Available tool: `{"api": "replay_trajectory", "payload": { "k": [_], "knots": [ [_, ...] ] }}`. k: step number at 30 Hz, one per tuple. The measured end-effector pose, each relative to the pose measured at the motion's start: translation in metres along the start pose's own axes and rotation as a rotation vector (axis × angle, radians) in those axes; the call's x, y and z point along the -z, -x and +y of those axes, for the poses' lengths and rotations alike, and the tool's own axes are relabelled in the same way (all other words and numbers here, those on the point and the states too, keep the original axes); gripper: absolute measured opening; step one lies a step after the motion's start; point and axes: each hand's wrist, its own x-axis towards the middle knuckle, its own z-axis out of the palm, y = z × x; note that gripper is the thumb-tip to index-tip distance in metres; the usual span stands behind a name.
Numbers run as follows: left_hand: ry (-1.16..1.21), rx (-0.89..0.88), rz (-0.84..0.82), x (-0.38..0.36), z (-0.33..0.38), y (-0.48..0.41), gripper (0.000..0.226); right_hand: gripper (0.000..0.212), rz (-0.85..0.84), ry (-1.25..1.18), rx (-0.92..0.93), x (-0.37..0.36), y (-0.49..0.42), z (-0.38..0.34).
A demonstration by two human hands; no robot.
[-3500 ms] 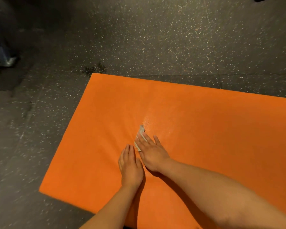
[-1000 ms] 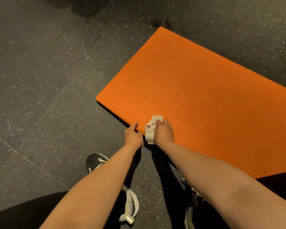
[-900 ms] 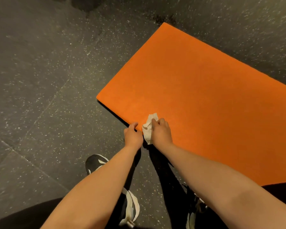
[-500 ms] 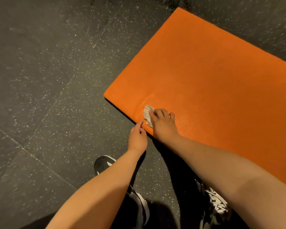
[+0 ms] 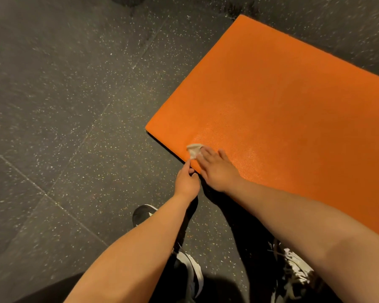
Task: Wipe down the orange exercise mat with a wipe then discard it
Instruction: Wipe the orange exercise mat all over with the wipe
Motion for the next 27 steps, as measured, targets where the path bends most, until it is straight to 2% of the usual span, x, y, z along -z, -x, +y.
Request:
{"api": "replay_trajectory", "payload": {
  "k": [2, 4, 7, 10, 15, 17, 20, 23, 27],
  "knots": [
    [-0.02, 0.01, -0.023, 0.004, 0.005, 0.0, 0.06, 0.06, 0.017, -0.045, -0.14, 0.005, -0.006, -0.002],
    [-0.051, -0.012, -0.031, 0.007, 0.011, 0.002, 0.06, 0.06, -0.016, -0.117, -0.164, 0.005, -0.012, -0.016],
    [-0.088, -0.053, 0.002, 0.009, 0.015, 0.004, 0.057, 0.068, -0.082, -0.161, -0.033, 0.002, -0.012, -0.029],
    [-0.225, -0.088, 0.024, 0.007, 0.015, 0.003, 0.054, 0.066, -0.053, -0.071, 0.047, 0.004, -0.012, -0.008],
    [-0.327, -0.098, -0.051, 0.001, 0.025, 0.003, 0.057, 0.065, 0.059, -0.054, -0.248, 0.013, -0.004, 0.015],
    [-0.323, -0.108, -0.038, 0.0, 0.024, 0.005, 0.057, 0.068, 0.05, -0.066, -0.198, 0.011, 0.002, 0.005],
    [-0.242, -0.117, -0.034, 0.0, 0.02, 0.006, 0.058, 0.074, -0.022, -0.088, 0.012, 0.002, 0.012, -0.011],
    [-0.204, -0.112, -0.035, 0.0, 0.019, 0.007, 0.058, 0.076, -0.016, 0.014, 0.083, -0.002, 0.017, -0.007],
    [-0.216, -0.114, -0.037, 0.003, 0.012, 0.004, 0.056, 0.07, 0.129, -0.017, -0.153, 0.002, 0.006, 0.002]
  ]
}}
